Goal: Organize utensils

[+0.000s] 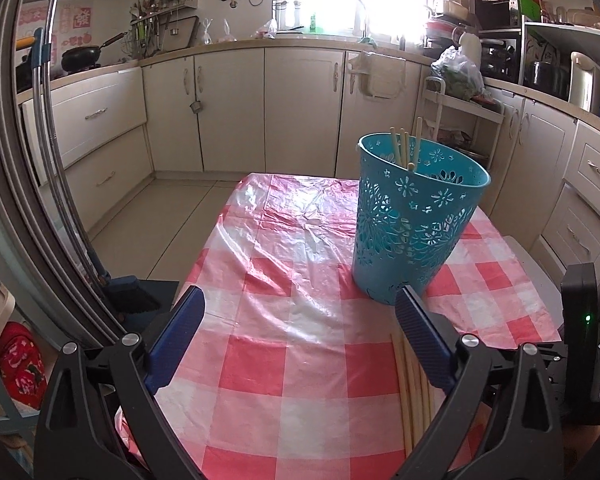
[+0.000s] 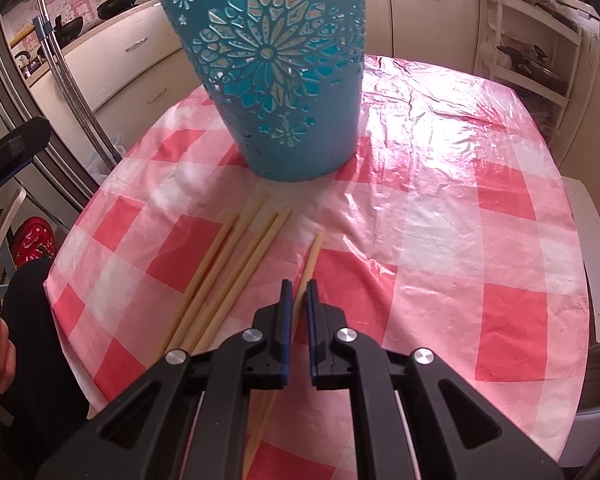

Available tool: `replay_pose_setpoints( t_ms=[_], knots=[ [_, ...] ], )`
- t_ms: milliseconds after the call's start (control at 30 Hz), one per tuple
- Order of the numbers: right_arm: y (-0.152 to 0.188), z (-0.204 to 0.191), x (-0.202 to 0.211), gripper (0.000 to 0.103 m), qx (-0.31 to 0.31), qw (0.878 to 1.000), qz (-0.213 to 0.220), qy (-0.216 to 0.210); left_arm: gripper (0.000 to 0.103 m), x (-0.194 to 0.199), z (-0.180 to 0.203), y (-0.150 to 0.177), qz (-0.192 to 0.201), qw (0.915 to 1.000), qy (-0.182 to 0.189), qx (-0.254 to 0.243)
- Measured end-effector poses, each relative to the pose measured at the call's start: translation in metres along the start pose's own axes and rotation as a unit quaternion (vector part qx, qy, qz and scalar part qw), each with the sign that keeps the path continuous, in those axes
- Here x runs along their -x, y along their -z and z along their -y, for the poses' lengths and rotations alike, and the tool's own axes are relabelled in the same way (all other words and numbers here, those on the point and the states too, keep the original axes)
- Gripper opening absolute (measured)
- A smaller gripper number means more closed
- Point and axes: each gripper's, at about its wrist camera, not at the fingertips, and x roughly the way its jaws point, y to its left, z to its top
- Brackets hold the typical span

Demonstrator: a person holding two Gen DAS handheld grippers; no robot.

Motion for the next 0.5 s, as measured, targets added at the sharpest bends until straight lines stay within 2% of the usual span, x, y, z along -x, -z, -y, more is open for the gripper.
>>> replay_pose_setpoints(
  t_ms=[500],
  knots=[
    [-0.009,0.007,0.043,0.005,-0.025,0.996,0.066,-0.059,0.093,-0.001,-0.002,0.003,-0.010,1.0000,0.000,0.000]
  ],
)
